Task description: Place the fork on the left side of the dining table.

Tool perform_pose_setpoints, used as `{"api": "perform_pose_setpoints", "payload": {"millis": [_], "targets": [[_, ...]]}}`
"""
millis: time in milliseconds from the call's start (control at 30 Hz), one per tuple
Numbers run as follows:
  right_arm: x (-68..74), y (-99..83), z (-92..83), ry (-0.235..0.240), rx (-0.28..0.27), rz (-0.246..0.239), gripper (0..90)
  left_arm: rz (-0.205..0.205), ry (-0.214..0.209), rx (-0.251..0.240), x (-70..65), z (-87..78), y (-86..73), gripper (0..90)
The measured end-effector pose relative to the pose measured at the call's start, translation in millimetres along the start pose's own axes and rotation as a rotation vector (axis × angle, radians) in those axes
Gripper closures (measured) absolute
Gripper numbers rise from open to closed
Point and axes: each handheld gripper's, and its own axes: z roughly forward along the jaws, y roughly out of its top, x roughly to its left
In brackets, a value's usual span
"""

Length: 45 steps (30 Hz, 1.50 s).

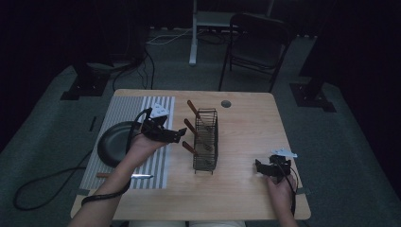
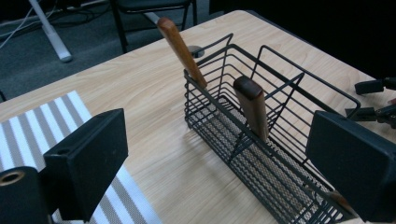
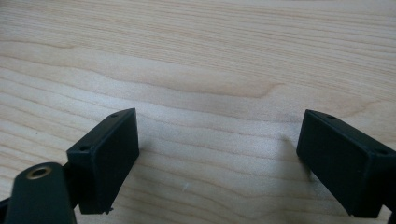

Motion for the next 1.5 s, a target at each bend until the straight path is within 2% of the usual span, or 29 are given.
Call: {"api": "perform_pose_setpoints", "payload": {"millis": [33, 200, 300, 333, 367, 467, 533, 600, 700, 800, 933, 1000, 1167, 1267, 1333, 1400, 1500], "targets": [[0.0, 0.0, 0.0, 0.0, 0.0, 0.0, 12.5, -0.008, -0.01, 0.0, -0.1, 1.6, 0.5, 12.7], [0.0, 0.0, 0.0, 0.0, 0.0, 0.0, 12.6, -0.046, -0.037, 0.015, 1.0, 12.7, 4.2, 13.7], [0.1, 0.0, 0.0, 0.0, 0.0, 0.001, 12.6, -0.048, -0.046, 0.027, 0.4, 18.8, 5.2, 14.7], [0.1, 0.0, 0.0, 0.0, 0.0, 0.001, 12.6, -0.043, -0.044, 0.032, -0.2, 21.0, 4.9, 16.4], [0.1, 0.0, 0.0, 0.0, 0.0, 0.001, 12.6, -0.039, -0.051, 0.038, -0.5, 23.6, 4.6, 22.0], [0.1, 0.0, -0.1, 0.0, 0.001, 0.002, 12.6, -0.038, -0.055, 0.057, -1.1, 31.1, 4.4, 25.6], [0.2, 0.0, -0.1, 0.0, 0.001, 0.002, 12.6, -0.047, -0.059, 0.06, -0.8, 34.4, 4.7, 26.0], [0.1, 0.0, 0.0, 0.0, 0.001, 0.002, 12.6, -0.058, -0.06, 0.06, -0.6, 37.4, 5.0, 32.5], [0.2, 0.0, 0.0, 0.0, 0.001, 0.003, 12.6, -0.061, -0.07, 0.073, -1.3, 41.3, 5.4, 35.5], [0.1, 0.0, 0.0, 0.0, 0.001, 0.002, 12.6, -0.079, -0.097, 0.08, -1.9, 44.9, 4.9, 40.2], [0.1, 0.0, 0.0, 0.0, 0.001, 0.002, 12.6, -0.076, -0.107, 0.084, -3.9, 48.4, 4.6, 43.5], [0.1, 0.0, 0.0, 0.0, 0.001, 0.001, 12.6, -0.087, -0.12, 0.083, -5.1, 51.6, 4.1, 45.8], [0.1, 0.0, 0.0, 0.0, 0.001, 0.001, 12.6, -0.068, -0.139, 0.082, -8.2, 55.0, 2.5, 57.5], [0.1, 0.0, 0.0, 0.0, 0.001, 0.002, 12.6, -0.082, -0.152, 0.071, -7.9, 55.3, 0.6, 63.1], [0.1, 0.0, 0.0, 0.0, 0.001, 0.002, 12.6, -0.078, -0.158, 0.068, -8.8, 54.9, -0.2, 66.8], [0.1, 0.0, 0.0, 0.0, 0.001, 0.002, 12.5, -0.06, -0.16, 0.075, -10.7, 55.3, -0.7, 68.4], [0.1, 0.0, -0.1, 0.0, 0.001, 0.001, 12.5, -0.069, -0.164, 0.068, -11.1, 55.3, -2.5, 68.8]]}}
